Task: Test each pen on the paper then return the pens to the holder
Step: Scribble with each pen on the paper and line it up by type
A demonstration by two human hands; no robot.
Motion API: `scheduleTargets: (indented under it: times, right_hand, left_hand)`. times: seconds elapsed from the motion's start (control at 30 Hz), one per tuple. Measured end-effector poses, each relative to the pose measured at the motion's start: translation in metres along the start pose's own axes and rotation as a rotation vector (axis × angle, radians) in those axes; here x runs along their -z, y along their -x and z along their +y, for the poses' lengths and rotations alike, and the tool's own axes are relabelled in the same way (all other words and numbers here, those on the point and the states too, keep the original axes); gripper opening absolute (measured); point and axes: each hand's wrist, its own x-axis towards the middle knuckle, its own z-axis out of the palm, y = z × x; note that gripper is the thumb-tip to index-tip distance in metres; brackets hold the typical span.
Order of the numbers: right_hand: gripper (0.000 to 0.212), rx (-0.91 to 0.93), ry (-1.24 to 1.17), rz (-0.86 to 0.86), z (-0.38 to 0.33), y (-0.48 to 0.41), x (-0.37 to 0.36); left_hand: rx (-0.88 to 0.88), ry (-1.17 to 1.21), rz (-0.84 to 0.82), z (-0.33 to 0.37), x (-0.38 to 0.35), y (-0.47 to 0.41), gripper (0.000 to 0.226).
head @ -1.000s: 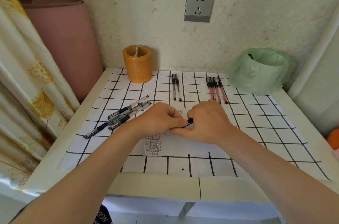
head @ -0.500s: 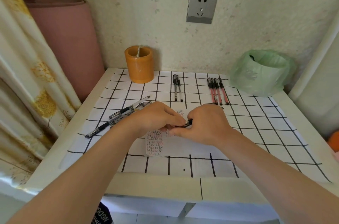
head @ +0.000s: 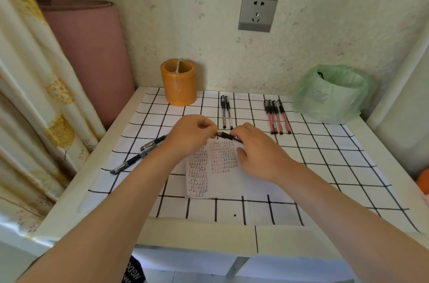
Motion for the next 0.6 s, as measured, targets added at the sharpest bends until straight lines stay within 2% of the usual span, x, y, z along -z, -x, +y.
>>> scheduleTargets:
  times: [0.1,0.2,0.33,0.47,0.6]
  right_hand:
    - [0.029,-0.046,-0.051,0.044,0.001,-0.006,0.002]
    - [0.024,-0.117,-0.011,0.051,0.004,-0.012,0.005]
    - [0.024,-0.307,-0.010,0.149,0.012,-0.027,0.008]
    - [0.032,-0.508,-0.097,0.178,0.025,-0.049,0.008]
    - [0.028,-0.560,-0.095,0.153,0.030,-0.067,0.003]
  left_hand:
    - [0.000,0.067,0.138,-0.005,0.009,-0.008,0.004]
    - [0.003,0.138,0.183,-0.009,0.009,-0.012,0.018]
    - [-0.083,-0.097,0.185,-0.015,0.005,-0.013,0.032]
    - [-0.241,-0.501,-0.016,-0.019,0.002,-0.009,0.036]
    - [-0.247,-0.591,-0.236,-0.023,-0.005,-0.007,0.057]
